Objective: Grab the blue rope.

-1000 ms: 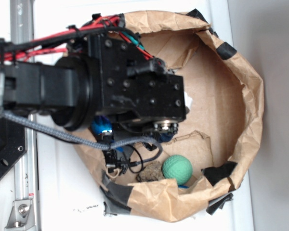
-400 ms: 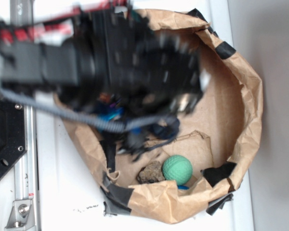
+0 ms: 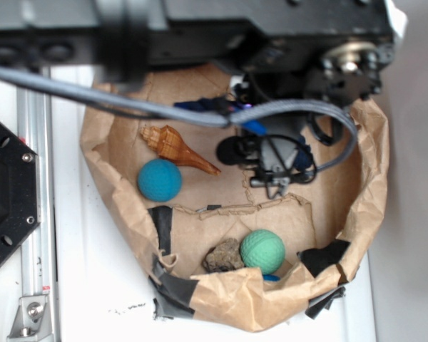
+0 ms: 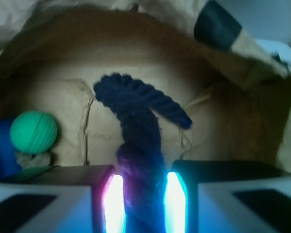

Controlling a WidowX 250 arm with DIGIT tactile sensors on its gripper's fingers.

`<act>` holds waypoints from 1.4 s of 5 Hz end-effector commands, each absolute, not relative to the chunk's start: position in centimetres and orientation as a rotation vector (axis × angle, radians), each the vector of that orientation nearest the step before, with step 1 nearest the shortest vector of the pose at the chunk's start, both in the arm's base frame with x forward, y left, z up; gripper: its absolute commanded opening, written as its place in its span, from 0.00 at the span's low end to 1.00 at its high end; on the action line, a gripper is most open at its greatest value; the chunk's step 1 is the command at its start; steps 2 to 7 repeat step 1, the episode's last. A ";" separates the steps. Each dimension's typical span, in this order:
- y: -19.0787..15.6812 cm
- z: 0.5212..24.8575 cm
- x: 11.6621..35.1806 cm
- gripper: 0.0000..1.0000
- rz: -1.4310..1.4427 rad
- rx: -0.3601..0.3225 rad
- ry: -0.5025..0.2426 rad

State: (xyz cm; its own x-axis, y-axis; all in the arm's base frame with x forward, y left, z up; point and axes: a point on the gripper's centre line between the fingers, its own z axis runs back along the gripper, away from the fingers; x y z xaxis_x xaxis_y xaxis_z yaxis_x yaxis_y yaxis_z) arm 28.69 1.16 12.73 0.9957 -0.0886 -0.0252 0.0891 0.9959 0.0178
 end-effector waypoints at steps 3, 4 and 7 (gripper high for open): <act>-0.5 12.4 28.1 0.00 -0.155 0.032 -0.076; -0.5 12.4 28.1 0.00 -0.155 0.032 -0.076; -0.5 12.4 28.1 0.00 -0.155 0.032 -0.076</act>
